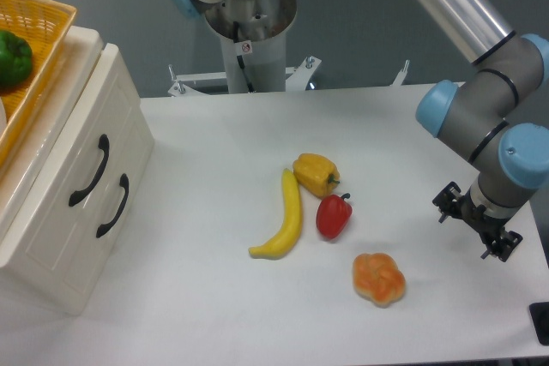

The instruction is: Slide open the top white drawer

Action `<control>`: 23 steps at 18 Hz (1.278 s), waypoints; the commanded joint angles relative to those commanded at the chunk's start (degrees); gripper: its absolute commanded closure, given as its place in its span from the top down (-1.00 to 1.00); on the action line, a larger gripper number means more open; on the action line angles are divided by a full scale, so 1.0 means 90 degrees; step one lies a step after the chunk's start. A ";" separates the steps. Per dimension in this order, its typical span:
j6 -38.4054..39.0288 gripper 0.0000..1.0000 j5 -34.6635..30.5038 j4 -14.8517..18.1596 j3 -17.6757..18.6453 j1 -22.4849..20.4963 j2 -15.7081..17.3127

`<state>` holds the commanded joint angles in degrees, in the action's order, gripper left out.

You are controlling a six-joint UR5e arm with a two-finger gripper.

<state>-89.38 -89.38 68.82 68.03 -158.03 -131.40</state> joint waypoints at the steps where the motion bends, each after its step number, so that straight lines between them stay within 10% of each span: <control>1: 0.0000 1.00 0.0000 0.0000 -0.0010 0.0000 0.0000; 11: 0.0088 1.00 0.0087 -0.0019 0.0136 0.0020 0.0117; 23: 0.1670 1.00 0.0010 -0.0479 0.1591 0.0556 0.1454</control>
<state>-74.36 -89.30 64.51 82.35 -153.02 -118.31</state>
